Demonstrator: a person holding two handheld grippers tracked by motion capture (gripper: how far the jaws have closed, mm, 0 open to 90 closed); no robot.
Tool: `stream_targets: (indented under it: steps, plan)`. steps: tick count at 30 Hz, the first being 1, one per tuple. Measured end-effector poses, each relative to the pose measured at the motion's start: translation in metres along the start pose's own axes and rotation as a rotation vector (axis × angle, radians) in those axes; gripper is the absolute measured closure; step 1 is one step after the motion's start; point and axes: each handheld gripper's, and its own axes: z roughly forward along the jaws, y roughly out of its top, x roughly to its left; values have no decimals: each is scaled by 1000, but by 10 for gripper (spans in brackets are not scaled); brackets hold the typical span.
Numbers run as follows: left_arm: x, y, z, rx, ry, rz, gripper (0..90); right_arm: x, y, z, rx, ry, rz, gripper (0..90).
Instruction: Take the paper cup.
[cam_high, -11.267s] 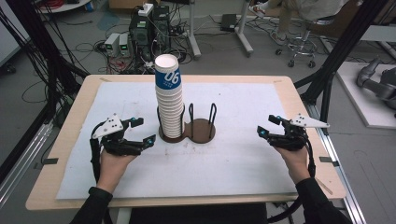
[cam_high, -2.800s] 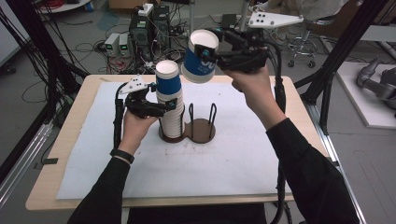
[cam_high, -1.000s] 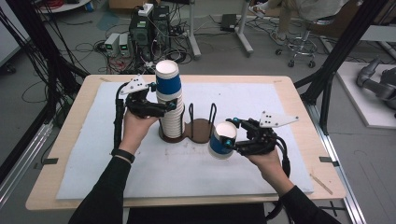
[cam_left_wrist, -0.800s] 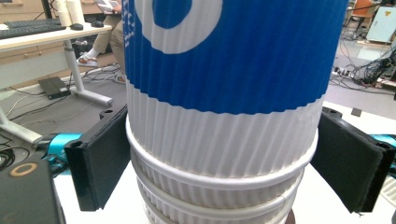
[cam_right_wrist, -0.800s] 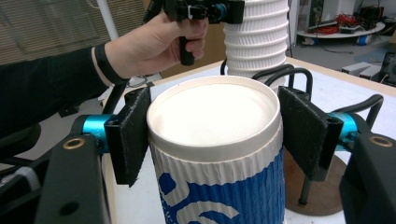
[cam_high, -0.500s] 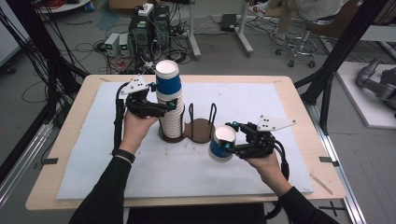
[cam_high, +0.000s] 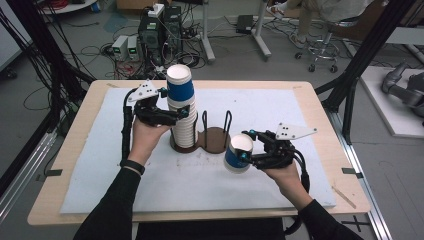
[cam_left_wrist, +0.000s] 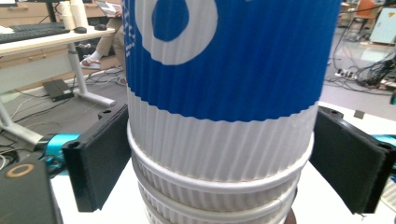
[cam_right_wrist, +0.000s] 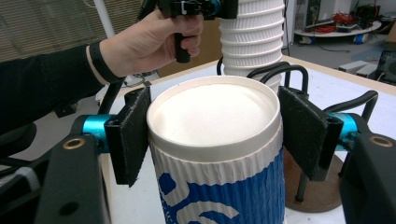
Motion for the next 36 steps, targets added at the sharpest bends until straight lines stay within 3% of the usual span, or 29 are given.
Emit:
stream_targets:
  steps: [7,19,28,36]
  plan:
    - [-6,4,-8,48,39,23,90,-1,0,-1,-1,2,5,304]
    - [-14,-1,-28,45,51,-3,90,-1,1,-2,-9,2,0,304]
    - [-28,-18,-48,51,55,-14,90,-2,1,-3,-6,-2,-1,304]
    - [-40,-38,-60,36,34,-32,90,-4,0,-3,-9,-3,3,304]
